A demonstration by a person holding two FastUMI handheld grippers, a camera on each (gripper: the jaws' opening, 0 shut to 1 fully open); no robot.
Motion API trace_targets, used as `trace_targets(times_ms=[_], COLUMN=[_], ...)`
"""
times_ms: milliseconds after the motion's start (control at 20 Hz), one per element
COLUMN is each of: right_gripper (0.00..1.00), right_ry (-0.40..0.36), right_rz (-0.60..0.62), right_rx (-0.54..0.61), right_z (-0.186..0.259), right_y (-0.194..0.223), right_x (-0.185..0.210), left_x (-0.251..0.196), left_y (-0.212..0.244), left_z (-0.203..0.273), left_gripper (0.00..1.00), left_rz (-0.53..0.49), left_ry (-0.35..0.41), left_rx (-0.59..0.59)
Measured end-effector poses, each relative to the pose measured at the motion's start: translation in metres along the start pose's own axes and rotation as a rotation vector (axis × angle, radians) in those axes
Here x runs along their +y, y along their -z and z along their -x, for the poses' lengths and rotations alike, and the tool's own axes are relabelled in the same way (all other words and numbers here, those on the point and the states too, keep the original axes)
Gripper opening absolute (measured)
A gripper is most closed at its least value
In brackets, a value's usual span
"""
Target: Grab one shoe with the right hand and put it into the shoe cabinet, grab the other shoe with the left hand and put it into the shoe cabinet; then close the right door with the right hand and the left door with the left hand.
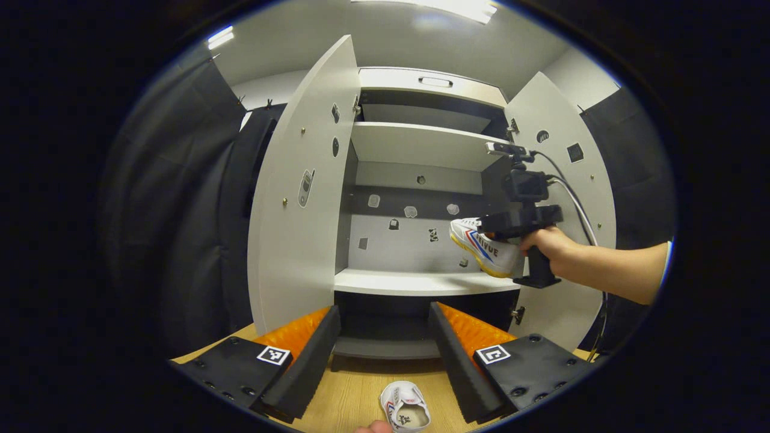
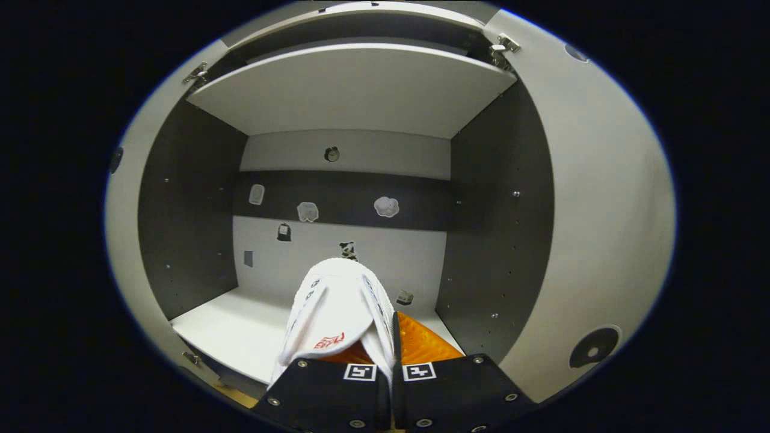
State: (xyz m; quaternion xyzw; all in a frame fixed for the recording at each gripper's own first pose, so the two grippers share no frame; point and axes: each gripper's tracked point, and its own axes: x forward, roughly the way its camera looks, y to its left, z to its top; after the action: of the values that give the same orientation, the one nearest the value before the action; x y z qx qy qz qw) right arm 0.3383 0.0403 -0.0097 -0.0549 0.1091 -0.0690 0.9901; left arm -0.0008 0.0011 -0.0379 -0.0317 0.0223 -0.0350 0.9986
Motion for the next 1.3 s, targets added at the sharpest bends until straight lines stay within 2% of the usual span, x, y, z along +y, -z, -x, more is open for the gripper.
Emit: trace_targets(times_ms=[150,300,500,750,900,950,1050,1100,1250,1300], right_gripper=[0.01,0.01,0.01,0.03,0.17,0.20,0.25,0.33,0.53,0.68], right_ry=[0.063,0.074,0.104,0.071,0.058,0.058,0.047,0.038,0.016,-0.005], right_rz=[0.056,0.077,0.120,0.096,0.085,0.090,0.101,0.108,0.114,0.101], right_rx=[0.060,0.147,0.192,0.274,0.320,0.312,0.300,0.300,0.287,0.277], right_z=[-0.047,-0.076,-0.094,-0.102,-0.101,-0.099,-0.095,-0.091,-0.071,-0.061], right_y=[0.013,0.039,0.057,0.077,0.088,0.085,0.080,0.079,0.069,0.066], right_x=[-0.008,-0.002,-0.003,0.007,0.010,0.009,0.009,0.009,0.002,0.002], left_x=[0.001,-0.002,0.004,0.011,0.013,0.014,0.016,0.016,0.015,0.014], left_y=[0.000,0.006,0.009,0.013,0.012,0.012,0.012,0.013,0.016,0.017], left_z=[-0.003,-0.006,-0.010,-0.011,-0.012,-0.012,-0.012,-0.012,-0.012,-0.012], left_gripper=[0.96,0.96,0.96,0.96,0.99,0.96,0.99,0.96,0.96,0.96], left_rz=[0.001,0.021,0.017,0.017,0.009,0.007,0.006,0.008,0.012,0.012], left_ry=[-0.003,0.005,-0.009,-0.027,-0.033,-0.035,-0.038,-0.038,-0.030,-0.028], left_rx=[0.000,0.015,0.026,0.034,0.031,0.030,0.030,0.031,0.037,0.039])
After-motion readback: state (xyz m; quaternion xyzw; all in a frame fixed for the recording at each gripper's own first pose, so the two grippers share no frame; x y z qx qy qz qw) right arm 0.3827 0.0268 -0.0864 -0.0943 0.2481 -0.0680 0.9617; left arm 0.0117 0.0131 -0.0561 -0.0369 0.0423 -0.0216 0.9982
